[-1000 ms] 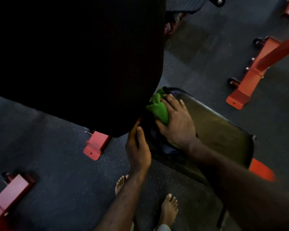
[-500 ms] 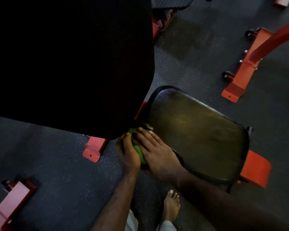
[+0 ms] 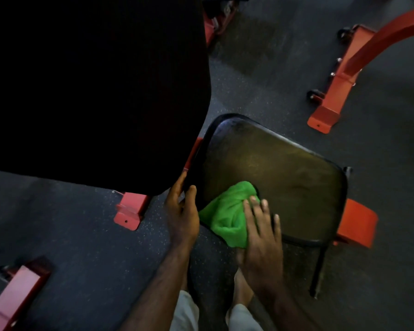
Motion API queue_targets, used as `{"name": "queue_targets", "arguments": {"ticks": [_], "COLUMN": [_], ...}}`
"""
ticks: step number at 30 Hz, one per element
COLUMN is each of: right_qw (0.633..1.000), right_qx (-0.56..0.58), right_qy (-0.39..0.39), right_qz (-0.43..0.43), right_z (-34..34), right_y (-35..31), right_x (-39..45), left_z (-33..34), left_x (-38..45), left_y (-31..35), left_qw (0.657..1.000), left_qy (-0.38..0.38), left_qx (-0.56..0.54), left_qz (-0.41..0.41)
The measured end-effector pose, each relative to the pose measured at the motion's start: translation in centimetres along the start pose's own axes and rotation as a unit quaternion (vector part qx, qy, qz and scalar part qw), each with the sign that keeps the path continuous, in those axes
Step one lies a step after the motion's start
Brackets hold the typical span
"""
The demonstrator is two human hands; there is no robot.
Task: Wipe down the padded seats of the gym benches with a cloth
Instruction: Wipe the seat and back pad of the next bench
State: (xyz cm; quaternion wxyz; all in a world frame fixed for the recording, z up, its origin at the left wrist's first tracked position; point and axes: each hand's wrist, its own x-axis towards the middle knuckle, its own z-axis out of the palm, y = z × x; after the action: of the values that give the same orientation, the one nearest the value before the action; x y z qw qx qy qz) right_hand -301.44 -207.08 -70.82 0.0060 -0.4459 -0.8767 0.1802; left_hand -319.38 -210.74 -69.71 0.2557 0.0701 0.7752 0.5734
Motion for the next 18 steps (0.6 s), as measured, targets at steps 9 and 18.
{"name": "queue_targets", "arguments": {"ticks": [9, 18], "right_qw": [0.998, 0.996], "right_qx": [0.011, 0.022], "right_qy": [0.01, 0.05], "right_qz": [-0.061, 0.077], "right_z": [0.9, -0.6], "right_y": [-8.5, 0.8], "right_x": [6.8, 0.2], "left_z": [0.4, 1.0], "left_x": [-0.1, 0.2], "left_y": [-0.6, 0.4], "left_qw": [0.999, 0.986], "left_qy": [0.013, -0.052], "left_qx": [0.042, 0.133], "left_qz": [0.012, 0.083]}}
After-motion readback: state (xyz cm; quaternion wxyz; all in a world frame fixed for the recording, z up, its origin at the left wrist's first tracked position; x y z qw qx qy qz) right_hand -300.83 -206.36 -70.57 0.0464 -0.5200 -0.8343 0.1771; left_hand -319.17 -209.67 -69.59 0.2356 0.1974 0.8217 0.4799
